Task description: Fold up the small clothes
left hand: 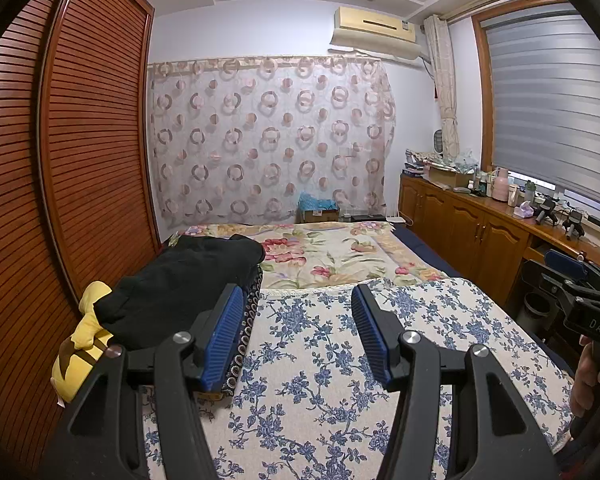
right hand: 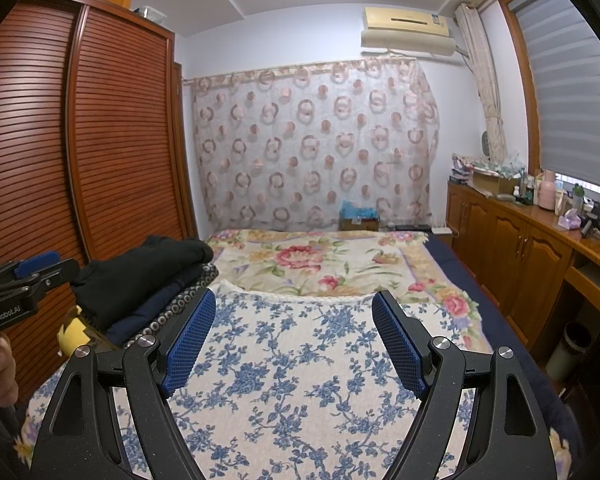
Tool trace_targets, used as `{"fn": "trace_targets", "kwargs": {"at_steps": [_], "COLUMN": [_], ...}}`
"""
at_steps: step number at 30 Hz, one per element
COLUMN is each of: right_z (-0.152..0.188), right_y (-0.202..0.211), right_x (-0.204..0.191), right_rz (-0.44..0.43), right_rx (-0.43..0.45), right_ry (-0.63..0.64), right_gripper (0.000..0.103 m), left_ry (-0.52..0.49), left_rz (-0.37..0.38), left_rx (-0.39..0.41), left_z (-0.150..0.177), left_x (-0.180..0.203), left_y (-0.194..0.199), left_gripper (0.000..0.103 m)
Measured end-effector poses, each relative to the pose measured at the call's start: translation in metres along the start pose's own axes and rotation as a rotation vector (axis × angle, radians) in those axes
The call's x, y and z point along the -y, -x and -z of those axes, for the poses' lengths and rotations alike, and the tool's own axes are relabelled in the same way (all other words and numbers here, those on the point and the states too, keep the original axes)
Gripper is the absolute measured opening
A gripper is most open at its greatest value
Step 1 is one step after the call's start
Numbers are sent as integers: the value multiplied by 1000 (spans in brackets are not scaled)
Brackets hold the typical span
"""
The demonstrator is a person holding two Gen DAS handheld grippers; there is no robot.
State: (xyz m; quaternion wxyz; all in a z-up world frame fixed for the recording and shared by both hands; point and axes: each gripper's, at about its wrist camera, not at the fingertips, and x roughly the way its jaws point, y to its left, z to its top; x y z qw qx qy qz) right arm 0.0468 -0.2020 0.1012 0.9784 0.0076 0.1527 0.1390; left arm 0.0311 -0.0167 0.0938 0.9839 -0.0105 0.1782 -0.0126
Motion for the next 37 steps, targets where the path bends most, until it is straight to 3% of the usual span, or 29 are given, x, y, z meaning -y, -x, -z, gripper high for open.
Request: {"fn": "trace_targets", "kwargs": {"at_steps": [37], "right_z": [-4], "right_y": [2], "right_x": [2], "right_rz": [1], "right_rx": [-3], "right_ry": [-5], "right_gripper": [83], "left_ry": [-2], "left_rz": [0], "left_rx": [2], "left_z": [2], "left_x": [0], "left_y": [-1], "left_gripper": [56]}}
